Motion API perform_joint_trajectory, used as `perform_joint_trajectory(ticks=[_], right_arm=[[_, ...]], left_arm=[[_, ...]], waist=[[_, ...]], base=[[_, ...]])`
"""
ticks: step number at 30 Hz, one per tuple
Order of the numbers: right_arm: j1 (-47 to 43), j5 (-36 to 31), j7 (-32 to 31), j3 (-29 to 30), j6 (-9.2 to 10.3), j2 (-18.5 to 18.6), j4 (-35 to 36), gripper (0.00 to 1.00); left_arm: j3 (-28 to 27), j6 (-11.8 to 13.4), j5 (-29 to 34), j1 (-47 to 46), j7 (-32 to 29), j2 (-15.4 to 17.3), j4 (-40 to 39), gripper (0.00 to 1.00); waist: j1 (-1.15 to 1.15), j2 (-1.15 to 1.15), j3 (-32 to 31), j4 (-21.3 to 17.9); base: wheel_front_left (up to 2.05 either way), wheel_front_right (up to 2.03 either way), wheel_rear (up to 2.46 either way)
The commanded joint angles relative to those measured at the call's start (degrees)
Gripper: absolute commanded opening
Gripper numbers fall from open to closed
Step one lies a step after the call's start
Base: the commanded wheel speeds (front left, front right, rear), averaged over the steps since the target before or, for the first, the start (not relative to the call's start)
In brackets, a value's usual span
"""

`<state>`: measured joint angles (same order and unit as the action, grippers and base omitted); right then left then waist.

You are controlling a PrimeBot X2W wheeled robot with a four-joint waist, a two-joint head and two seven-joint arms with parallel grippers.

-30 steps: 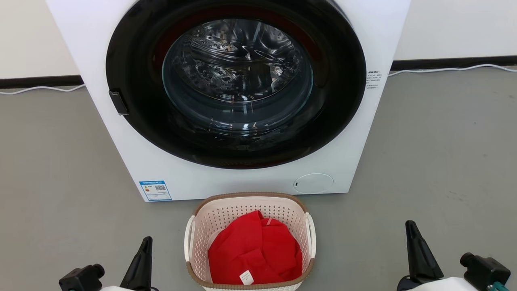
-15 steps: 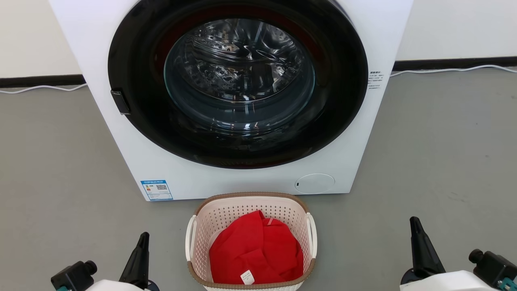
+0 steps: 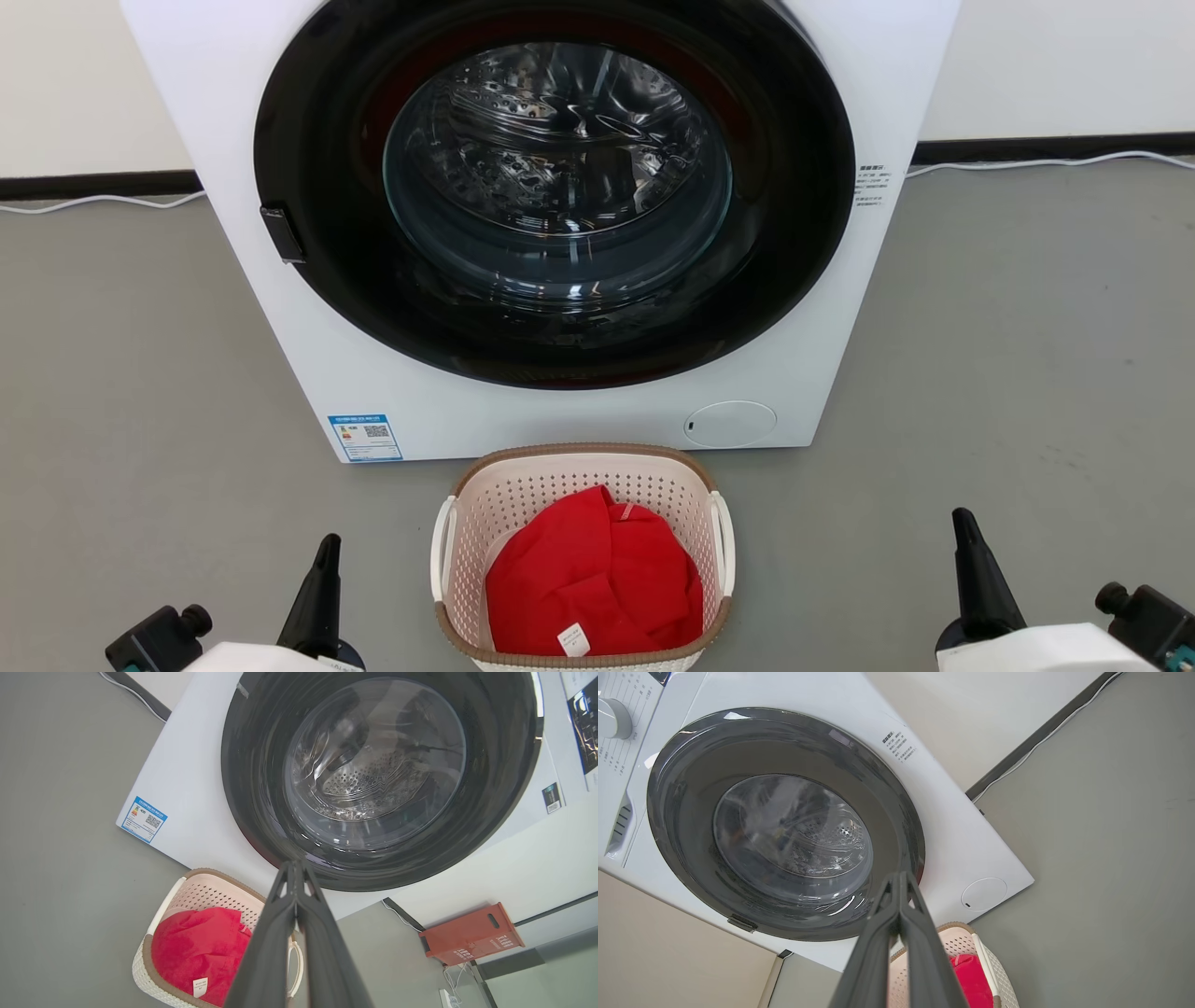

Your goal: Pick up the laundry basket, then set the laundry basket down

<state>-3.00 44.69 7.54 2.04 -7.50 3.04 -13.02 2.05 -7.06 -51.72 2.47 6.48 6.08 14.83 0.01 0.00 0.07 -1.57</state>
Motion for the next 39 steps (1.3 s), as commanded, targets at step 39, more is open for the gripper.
perform_joint_trajectory(ticks=[39], right_arm=[[6.4,26.8,-6.8,1.3,0.01,1.0,0.2,0.00]], left_arm=[[-5.1,-0.3,-22.2,-6.2,-7.0,-1.4,-1.0,0.00]], waist=[[-0.01,0.00,0.1,0.8]], base=[[0.00,0.00,0.00]])
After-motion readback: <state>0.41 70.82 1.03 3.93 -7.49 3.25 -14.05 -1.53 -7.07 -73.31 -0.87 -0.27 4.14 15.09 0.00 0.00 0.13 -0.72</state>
